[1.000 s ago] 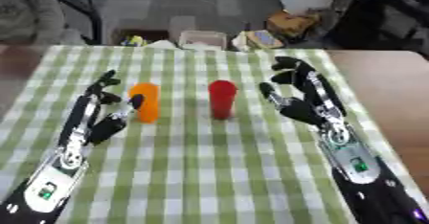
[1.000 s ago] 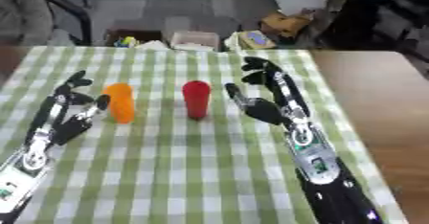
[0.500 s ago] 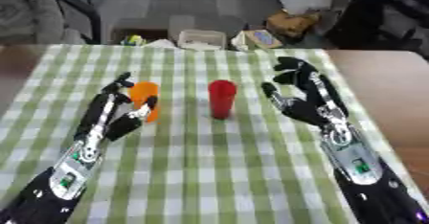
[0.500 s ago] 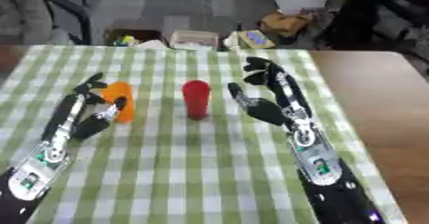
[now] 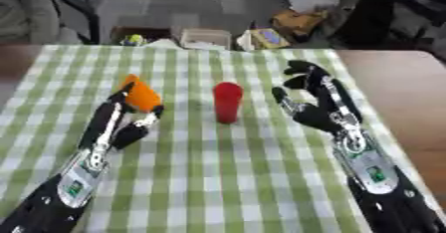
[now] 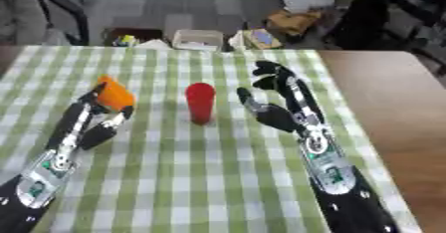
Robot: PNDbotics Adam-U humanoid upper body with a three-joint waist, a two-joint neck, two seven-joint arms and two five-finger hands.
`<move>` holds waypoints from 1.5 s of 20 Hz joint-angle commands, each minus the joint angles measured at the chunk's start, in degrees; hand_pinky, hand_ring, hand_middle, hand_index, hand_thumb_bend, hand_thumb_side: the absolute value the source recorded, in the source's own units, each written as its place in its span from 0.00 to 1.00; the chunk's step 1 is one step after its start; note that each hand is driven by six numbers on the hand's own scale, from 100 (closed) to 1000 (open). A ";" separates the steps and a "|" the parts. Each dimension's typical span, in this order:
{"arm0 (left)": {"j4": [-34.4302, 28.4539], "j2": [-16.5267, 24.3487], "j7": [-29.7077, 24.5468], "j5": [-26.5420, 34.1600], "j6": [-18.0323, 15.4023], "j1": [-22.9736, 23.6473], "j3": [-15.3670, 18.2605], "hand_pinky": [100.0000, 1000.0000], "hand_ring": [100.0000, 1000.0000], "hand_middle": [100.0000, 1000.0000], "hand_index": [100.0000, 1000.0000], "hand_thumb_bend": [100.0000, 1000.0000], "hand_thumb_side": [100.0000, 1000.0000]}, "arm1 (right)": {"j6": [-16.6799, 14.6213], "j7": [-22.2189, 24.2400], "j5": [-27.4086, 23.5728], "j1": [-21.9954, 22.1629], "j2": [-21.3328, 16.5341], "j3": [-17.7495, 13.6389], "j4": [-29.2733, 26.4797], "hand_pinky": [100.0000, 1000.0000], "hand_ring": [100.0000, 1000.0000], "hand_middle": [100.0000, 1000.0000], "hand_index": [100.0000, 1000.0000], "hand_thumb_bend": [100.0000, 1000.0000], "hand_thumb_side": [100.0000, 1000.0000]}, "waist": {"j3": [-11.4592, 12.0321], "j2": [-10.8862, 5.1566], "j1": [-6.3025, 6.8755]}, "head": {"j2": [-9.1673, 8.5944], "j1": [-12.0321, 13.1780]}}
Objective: Pour the contents of one cup into another cup.
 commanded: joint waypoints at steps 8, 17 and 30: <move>-6.86 2.10 0.23 0.75 -0.24 -2.15 -0.57 0.71 0.62 0.74 1.00 0.43 0.72 | -0.01 0.07 -0.34 -0.88 -0.49 -0.08 -0.96 0.71 0.63 0.67 0.82 0.29 0.21 | 0.16 -1.05 0.43 | -0.48 0.08; -11.70 2.50 -4.00 2.31 -0.71 -2.90 -2.10 0.71 0.62 0.74 1.00 0.43 0.71 | 0.00 0.04 -0.23 -0.84 -0.41 -0.14 -0.93 0.71 0.63 0.67 0.82 0.28 0.22 | 0.06 -1.23 0.58 | -0.52 0.08; -8.45 4.40 3.88 4.18 3.34 -1.82 1.86 0.76 0.76 0.86 1.00 0.55 0.72 | -0.03 0.08 -0.28 -0.35 -0.50 -0.17 -0.91 0.71 0.63 0.66 0.82 0.27 0.22 | -0.03 -1.39 1.05 | -0.20 -0.39</move>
